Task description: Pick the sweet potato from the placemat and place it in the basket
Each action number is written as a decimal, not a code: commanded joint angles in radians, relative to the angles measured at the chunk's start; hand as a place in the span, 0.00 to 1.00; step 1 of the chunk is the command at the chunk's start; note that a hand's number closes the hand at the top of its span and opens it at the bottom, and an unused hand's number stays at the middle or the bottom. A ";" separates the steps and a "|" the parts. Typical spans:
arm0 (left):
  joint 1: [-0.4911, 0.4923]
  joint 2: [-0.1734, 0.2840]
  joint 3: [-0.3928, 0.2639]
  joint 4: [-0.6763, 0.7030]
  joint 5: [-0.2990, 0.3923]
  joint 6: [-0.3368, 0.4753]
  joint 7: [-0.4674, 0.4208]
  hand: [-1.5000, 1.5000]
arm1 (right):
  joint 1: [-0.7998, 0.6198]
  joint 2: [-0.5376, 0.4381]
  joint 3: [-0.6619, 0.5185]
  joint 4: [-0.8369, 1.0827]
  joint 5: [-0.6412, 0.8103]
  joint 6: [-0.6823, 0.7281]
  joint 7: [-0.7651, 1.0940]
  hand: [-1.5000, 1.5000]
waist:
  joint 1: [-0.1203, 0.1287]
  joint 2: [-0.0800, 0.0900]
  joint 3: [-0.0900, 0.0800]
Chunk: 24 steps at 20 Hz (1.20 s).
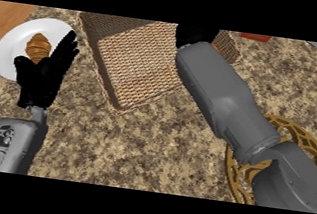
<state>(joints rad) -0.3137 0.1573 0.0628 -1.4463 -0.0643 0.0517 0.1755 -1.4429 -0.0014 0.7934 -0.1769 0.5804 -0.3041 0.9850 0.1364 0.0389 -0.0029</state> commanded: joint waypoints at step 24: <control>-0.004 0.000 0.005 -0.009 0.005 -0.005 0.009 0.50 | 0.067 0.001 -0.085 0.030 -0.102 0.118 0.046 1.00 | -0.006 -0.003 0.001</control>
<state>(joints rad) -0.3302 0.1649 0.0745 -1.4457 -0.0581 0.0458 0.1854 -1.3731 -0.0012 0.7217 -0.1630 0.4945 -0.2311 0.9791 0.1334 0.0392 -0.0016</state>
